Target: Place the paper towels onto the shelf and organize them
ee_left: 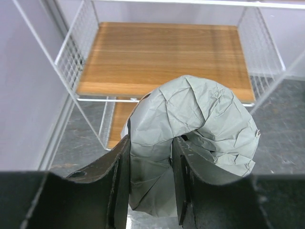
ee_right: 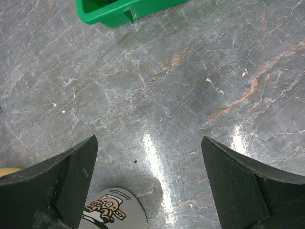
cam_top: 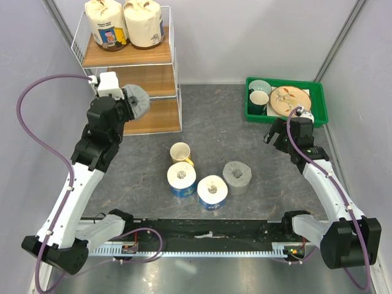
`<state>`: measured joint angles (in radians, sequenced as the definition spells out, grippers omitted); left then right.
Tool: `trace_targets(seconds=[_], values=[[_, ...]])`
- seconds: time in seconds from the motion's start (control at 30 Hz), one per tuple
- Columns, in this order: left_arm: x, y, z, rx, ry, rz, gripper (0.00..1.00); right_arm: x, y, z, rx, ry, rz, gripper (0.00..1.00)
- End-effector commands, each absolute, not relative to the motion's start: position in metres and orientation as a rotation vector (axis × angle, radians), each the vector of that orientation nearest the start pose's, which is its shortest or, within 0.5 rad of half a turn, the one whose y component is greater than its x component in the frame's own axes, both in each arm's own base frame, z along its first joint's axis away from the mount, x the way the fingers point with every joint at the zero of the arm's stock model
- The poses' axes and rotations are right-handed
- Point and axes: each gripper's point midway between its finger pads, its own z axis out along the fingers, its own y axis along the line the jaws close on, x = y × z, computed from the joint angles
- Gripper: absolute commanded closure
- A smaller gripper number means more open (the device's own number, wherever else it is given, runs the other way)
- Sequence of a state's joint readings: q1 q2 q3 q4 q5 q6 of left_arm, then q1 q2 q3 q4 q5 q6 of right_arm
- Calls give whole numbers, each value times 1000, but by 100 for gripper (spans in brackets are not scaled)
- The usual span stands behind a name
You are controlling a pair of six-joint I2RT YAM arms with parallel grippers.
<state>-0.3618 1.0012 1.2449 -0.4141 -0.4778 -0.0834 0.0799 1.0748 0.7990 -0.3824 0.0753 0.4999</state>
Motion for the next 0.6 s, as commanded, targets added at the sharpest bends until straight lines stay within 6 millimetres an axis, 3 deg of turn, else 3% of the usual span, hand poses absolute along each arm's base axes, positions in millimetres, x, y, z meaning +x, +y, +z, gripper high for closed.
trace_targets(seconds=[0.0, 0.27, 0.53, 0.57], values=[[347, -21, 426, -168, 1568, 85, 58, 327, 31, 166, 494, 2147, 237, 2], [381, 3, 432, -217, 1568, 28, 60, 325, 28, 169, 493, 2142, 219, 2], [405, 9, 430, -232, 1569, -68, 60, 322, 25, 171, 489, 2138, 204, 2], [406, 19, 429, -253, 1568, -61, 60, 322, 26, 172, 486, 2135, 203, 2]])
